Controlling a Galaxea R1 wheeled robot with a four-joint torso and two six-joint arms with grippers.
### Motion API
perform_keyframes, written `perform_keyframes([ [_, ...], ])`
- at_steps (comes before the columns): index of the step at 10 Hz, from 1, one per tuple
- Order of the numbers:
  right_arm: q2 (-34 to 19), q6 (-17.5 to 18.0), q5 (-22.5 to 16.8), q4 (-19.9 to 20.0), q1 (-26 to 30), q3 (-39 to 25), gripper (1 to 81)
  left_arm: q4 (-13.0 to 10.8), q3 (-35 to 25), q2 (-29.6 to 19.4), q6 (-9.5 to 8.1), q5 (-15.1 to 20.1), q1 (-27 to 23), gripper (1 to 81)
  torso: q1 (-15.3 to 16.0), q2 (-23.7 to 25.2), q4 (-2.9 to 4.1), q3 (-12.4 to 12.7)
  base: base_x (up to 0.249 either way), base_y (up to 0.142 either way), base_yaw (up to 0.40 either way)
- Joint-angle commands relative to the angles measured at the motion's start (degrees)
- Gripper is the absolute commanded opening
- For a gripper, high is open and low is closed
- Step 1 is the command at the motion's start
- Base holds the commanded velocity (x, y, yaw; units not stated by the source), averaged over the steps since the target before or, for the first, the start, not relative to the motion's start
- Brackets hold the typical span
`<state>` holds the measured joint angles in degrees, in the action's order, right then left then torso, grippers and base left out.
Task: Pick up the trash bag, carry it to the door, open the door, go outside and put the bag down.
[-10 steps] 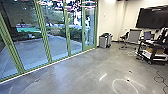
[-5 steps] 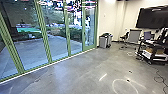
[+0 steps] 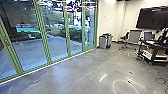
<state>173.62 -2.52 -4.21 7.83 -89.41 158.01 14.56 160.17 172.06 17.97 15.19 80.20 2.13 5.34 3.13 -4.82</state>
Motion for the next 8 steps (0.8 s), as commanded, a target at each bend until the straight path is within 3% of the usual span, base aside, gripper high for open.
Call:
perform_keyframes([
  [1, 0.09, -0.2, -3.79, -0.01, 2.16, 0.09, 81.1, -0.05, 0.14, -0.22, 0.31, 4.32, -3.25, 1.0, 0.0, 0.0, 0.0, 0.0, 0.085, 0.0, 0.0],
  [8, 0.17, -0.2, -3.88, -0.09, 2.34, 0.09, 81.1, -0.05, 0.23, -0.22, 0.31, 4.32, -3.25, 1.0, -0.02, 0.0, 0.0, 0.0, 0.105, 0.0, 0.0],
])
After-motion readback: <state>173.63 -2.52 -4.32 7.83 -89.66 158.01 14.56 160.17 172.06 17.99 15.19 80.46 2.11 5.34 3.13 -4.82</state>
